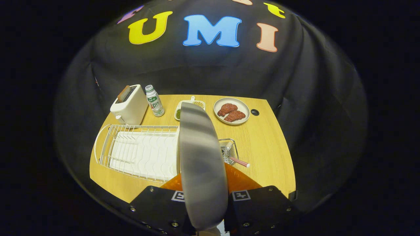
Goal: Take the plate from the dish rack, then take the spoon from the basket and place it into the plate.
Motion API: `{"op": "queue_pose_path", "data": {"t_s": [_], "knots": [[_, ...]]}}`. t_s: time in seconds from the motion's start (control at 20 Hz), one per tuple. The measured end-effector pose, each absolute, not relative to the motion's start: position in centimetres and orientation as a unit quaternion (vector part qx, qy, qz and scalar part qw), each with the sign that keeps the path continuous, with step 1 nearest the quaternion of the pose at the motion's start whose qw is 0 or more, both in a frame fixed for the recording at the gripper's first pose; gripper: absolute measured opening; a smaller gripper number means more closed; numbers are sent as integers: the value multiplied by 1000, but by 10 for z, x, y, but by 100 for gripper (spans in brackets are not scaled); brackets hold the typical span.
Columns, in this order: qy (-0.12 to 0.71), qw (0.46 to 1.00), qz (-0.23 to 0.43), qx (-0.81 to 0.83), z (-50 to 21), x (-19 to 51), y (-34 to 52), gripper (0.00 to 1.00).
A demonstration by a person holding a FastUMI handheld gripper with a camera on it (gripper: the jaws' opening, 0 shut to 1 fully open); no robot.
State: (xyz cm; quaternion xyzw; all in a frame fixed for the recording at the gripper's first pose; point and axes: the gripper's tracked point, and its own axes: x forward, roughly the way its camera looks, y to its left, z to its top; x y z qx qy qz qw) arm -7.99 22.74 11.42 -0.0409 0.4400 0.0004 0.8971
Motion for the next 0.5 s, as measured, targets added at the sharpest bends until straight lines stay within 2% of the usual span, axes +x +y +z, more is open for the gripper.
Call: {"op": "queue_pose_path", "data": {"t_s": [0.5], "knots": [[451, 892, 32, -4, 54, -129, 170, 37]]}}
